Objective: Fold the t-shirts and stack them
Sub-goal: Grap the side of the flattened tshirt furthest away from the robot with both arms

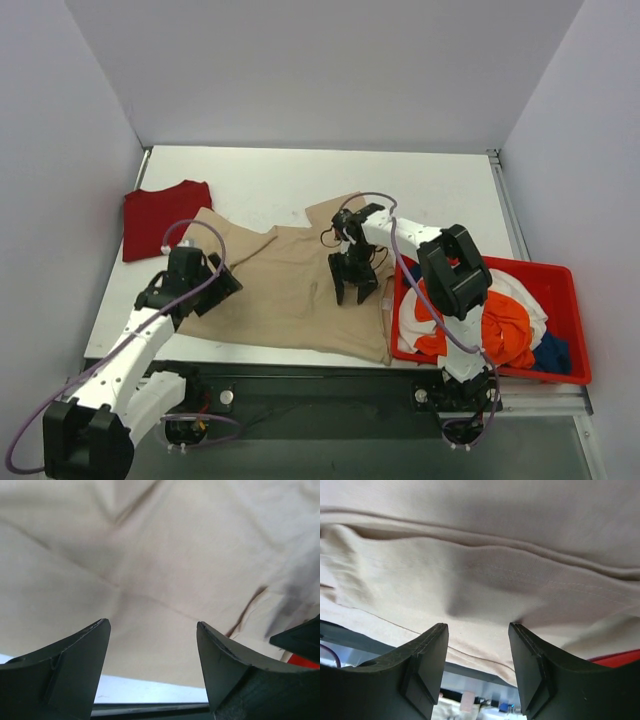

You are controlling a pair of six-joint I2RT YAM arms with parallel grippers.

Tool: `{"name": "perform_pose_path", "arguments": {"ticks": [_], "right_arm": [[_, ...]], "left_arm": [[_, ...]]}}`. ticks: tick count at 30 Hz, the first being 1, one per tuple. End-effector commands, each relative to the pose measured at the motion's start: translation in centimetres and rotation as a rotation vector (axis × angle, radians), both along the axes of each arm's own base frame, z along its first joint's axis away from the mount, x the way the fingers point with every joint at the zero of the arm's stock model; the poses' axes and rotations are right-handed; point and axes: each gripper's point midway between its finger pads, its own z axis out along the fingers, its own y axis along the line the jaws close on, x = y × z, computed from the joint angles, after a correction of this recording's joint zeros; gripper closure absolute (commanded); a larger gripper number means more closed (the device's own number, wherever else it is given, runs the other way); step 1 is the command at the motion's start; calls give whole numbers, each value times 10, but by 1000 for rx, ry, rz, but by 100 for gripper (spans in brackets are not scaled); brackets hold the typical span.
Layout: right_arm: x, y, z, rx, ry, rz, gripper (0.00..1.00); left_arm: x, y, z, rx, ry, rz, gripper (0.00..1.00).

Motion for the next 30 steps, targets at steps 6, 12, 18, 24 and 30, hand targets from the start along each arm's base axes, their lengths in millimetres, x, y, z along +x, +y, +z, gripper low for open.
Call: {"name": "perform_pose_path", "arguments": {"ticks": [6,12,18,24,30], "right_arm": [[57,5,65,76,-218,-7,48],[114,-2,95,118,-350,-52,47],[165,-6,114,150,-442,-106,48],[209,-12,102,145,-464,-200,48],[270,-9,87,166,-554,-274,48]], "left_arm": [[81,24,68,145,-167,-6,18],[144,45,89,263,-202,-16,18],[201,85,97,372,-170,29,25],[248,109,103,415,-170,24,34],[283,105,86,403,-189,-22,35]]}}
